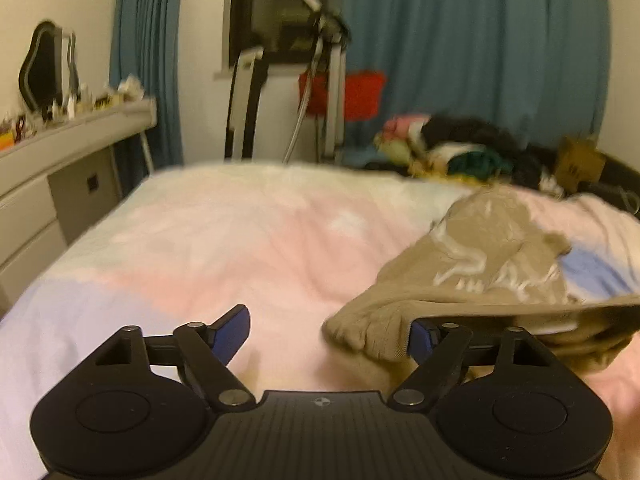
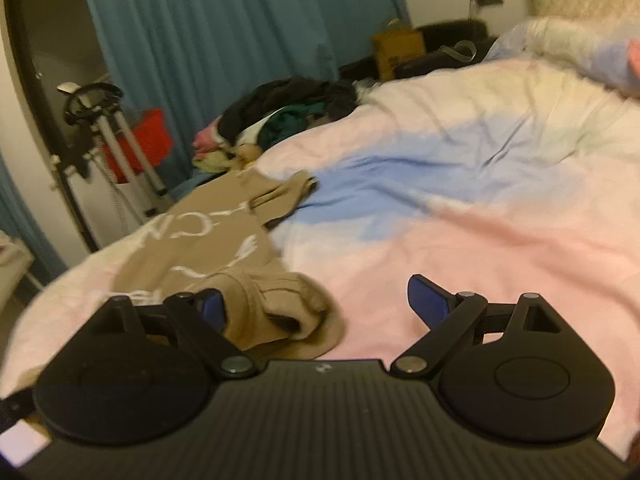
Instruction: Fold clothes
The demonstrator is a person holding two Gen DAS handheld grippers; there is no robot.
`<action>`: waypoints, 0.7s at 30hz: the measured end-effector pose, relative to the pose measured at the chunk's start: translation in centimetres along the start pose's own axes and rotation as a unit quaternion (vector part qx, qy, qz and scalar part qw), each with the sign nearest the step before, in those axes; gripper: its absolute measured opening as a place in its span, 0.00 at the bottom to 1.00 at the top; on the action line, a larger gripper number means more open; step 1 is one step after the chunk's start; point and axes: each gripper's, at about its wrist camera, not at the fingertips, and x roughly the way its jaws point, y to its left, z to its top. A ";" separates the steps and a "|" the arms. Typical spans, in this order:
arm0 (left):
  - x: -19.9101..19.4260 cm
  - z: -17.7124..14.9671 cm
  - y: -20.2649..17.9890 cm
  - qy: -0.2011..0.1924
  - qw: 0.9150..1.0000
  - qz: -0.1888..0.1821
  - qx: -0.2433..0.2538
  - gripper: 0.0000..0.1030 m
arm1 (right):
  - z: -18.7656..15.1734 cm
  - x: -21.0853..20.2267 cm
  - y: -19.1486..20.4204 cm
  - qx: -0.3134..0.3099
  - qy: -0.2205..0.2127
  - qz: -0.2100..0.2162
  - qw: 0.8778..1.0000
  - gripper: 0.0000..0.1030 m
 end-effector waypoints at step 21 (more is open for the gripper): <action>-2.2 -0.1 1.7 0.007 0.995 -0.062 -0.073 0.87 | 3.3 -7.9 2.2 -0.088 -0.136 0.047 0.986 0.89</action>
